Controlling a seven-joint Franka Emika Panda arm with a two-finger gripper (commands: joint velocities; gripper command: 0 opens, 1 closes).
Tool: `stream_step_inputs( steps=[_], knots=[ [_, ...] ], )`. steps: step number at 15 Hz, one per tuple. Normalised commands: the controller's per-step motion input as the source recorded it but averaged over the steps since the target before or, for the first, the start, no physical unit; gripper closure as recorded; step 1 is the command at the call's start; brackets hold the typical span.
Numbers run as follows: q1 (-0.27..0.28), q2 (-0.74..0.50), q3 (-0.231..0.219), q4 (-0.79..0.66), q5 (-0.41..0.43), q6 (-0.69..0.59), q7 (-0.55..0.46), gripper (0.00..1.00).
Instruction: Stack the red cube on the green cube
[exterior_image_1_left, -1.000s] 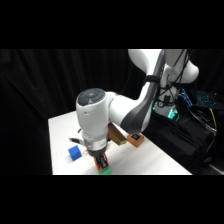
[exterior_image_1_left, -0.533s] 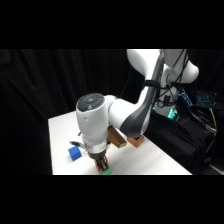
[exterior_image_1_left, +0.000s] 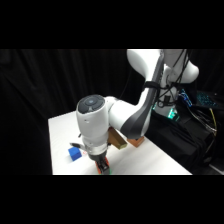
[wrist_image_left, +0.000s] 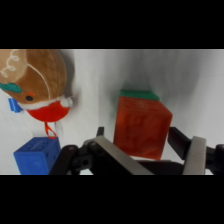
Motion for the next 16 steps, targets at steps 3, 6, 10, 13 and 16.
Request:
stream_step_inputs(
  steps=[3, 6, 10, 13, 16],
  knots=[
    [0.004, -0.01, 0.015, 0.12, 0.149, -0.09, -0.13, 0.00],
    [0.005, -0.09, 0.008, 0.08, 0.142, -0.14, -0.13, 0.00],
    [0.016, -0.19, -0.002, 0.02, 0.122, -0.21, -0.12, 0.00],
    [0.013, -0.26, 0.014, -0.02, 0.129, -0.28, -0.11, 0.00],
    [-0.011, -0.31, 0.033, -0.03, 0.133, -0.33, -0.13, 0.00]
  ],
)
